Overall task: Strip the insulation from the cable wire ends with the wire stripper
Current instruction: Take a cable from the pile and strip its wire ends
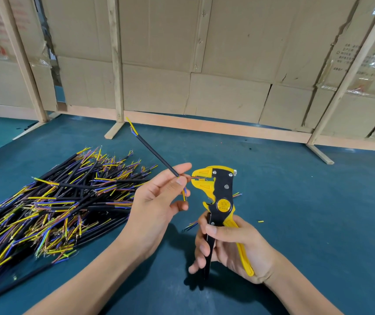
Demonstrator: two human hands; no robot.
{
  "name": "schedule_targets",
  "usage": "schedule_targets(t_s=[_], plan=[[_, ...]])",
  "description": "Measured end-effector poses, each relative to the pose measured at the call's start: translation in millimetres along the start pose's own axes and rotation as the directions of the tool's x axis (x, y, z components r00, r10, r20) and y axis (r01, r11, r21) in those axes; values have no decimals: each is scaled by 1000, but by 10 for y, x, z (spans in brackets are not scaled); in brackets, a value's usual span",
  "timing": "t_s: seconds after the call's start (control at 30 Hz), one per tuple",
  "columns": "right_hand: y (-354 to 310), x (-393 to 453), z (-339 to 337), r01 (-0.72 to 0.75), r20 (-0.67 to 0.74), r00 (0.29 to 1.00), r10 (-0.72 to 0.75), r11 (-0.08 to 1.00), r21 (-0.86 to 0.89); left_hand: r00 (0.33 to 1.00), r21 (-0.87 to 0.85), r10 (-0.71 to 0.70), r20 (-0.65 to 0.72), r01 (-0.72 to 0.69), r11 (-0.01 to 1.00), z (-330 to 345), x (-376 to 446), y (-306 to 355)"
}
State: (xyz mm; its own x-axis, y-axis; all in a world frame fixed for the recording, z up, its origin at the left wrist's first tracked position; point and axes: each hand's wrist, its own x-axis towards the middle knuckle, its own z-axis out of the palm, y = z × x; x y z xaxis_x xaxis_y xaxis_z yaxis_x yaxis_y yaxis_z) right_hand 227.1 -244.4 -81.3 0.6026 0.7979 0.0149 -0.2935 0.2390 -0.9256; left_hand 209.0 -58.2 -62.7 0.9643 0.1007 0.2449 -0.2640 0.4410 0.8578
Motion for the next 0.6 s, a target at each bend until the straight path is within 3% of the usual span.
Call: schedule_targets(t_s=[0.6], plan=[[2, 4, 21, 23, -5, 1000, -23, 999, -24, 1000, 51, 25, -3, -24, 998, -11, -4, 15]])
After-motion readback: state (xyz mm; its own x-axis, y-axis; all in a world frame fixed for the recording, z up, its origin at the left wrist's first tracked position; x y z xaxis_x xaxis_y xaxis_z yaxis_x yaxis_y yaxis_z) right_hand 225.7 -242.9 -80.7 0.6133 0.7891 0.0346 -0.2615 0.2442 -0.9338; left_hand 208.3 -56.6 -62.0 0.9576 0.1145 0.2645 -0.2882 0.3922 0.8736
